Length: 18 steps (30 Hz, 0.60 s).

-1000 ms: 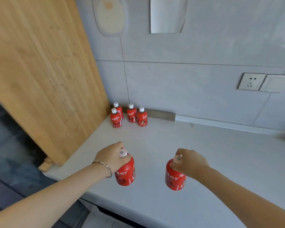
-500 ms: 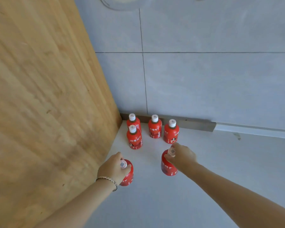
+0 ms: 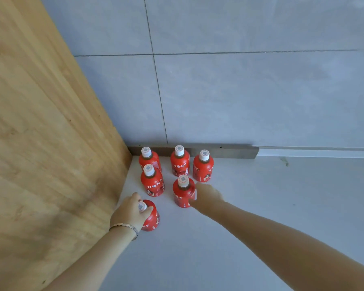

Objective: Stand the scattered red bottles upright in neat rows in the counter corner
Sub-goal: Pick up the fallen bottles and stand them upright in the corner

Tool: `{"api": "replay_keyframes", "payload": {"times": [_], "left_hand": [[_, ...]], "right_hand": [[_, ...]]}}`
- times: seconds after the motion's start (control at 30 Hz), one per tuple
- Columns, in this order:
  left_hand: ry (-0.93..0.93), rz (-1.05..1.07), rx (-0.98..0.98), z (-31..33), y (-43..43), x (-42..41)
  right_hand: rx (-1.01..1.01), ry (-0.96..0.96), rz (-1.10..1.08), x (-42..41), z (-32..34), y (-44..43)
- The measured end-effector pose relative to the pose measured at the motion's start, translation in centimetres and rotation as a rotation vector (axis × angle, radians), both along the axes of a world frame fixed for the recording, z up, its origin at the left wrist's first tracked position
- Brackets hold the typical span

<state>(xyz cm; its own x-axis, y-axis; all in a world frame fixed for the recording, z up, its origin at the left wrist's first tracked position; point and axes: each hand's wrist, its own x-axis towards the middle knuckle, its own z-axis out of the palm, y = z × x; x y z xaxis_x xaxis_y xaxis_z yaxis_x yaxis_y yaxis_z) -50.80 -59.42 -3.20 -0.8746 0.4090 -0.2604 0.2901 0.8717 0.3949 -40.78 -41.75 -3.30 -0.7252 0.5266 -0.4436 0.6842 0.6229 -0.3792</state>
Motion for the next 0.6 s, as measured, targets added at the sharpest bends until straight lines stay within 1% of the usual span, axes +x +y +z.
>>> {"api": "replay_keyframes", "payload": {"times": [0.07, 0.1, 0.17, 0.2, 0.23, 0.27, 0.33, 0.37, 0.43, 0.53, 0.6], "left_hand": [[0.006, -0.021, -0.028, 0.3, 0.4, 0.1], [0.038, -0.048, -0.067, 0.8, 0.6, 0.2], [0.192, -0.165, -0.153, 1.9, 1.2, 0.9], [0.266, -0.241, -0.144, 2.5, 1.7, 1.4], [0.293, -0.323, -0.106, 3.4, 2.4, 2.3], [0.262, -0.405, -0.059, 4.1, 3.3, 3.4], [0.114, -0.571, -0.044, 5.2, 5.7, 6.2], [0.045, -0.642, -0.082, 5.5, 7.4, 8.0], [-0.034, -0.774, -0.166, 5.5, 10.9, 12.0], [-0.046, -0.995, -0.281, 5.0, 16.4, 19.7], [-0.030, -1.124, -0.317, 4.6, 20.3, 25.4]], "right_hand": [[0.072, -0.082, 0.067, 1.9, 0.2, 0.9], [0.088, -0.109, 0.082, 2.9, 0.3, 1.3], [0.096, -0.156, 0.089, 4.7, 0.5, 2.0], [0.096, -0.175, 0.086, 5.7, 0.8, 2.4], [0.099, -0.183, 0.082, 6.7, 1.2, 2.8], [0.104, -0.180, 0.074, 7.9, 1.6, 3.3], [0.117, -0.156, 0.040, 11.0, 2.8, 4.6], [0.112, -0.147, 0.011, 12.9, 3.4, 5.4], [0.079, -0.158, -0.067, 17.5, 4.2, 7.5], [0.067, -0.220, -0.204, 26.3, 5.5, 10.7], [0.075, -0.266, -0.309, 33.0, 5.9, 13.0]]}}
